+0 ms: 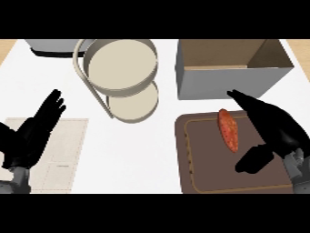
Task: Pick the sweet potato from the tray and place it in the tiered basket
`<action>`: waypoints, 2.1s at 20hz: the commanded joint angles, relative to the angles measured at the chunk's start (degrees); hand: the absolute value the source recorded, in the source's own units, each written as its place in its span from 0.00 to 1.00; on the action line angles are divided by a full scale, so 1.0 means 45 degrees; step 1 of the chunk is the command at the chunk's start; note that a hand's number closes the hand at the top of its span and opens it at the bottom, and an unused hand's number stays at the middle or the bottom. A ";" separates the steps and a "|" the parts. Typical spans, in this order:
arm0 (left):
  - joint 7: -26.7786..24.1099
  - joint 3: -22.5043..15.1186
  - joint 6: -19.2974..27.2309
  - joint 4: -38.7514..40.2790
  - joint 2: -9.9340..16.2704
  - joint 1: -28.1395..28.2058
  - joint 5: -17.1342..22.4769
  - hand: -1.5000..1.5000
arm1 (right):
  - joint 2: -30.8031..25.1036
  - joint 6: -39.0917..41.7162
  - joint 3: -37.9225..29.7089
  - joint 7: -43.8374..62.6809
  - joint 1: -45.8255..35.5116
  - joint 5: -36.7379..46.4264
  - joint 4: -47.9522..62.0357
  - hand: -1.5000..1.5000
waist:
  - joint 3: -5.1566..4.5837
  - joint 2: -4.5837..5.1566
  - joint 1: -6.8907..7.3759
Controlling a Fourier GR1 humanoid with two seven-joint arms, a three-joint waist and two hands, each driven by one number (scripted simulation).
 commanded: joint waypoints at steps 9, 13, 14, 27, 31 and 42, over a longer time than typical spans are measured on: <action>0.1203 0.1045 -0.0700 -0.0238 -0.0113 -0.0476 -0.0095 0.50 | 0.2618 -0.0305 0.0349 0.0866 0.0524 0.2988 0.2307 0.00 | 0.0045 0.0062 0.0020; 0.0515 0.1144 -0.1005 -0.0169 -0.0684 0.0051 -0.0745 0.50 | 0.3682 0.0069 0.0250 0.1498 0.0642 0.4024 0.2203 0.00 | 0.0039 0.0048 0.0002; 0.0289 0.0900 -0.0612 0.0249 -0.1057 -0.0255 -0.1183 0.50 | 0.3200 -0.0461 -0.0178 -0.0261 0.0822 0.4073 0.3473 0.00 | 0.0042 0.0063 -0.0004; 0.0512 0.1910 -0.1791 -0.0121 -0.1513 0.0164 -0.1562 0.50 | 0.4275 -0.0869 -0.1533 -0.2069 0.0375 0.6813 0.5758 0.00 | 0.0039 0.0054 0.0016; 0.0358 0.1766 -0.1807 0.0045 -0.1760 0.0271 -0.1918 0.50 | 0.4419 -0.0348 -0.1578 -0.2805 0.0642 0.6565 0.6885 1.00 | 0.0041 0.0061 0.0046; 0.1033 0.2096 -0.1733 0.0187 -0.2236 -0.0712 -0.2272 0.50 | 0.4459 0.0004 -0.1059 -0.4305 0.0661 0.8076 0.7310 1.00 | 0.0041 0.0060 -0.0003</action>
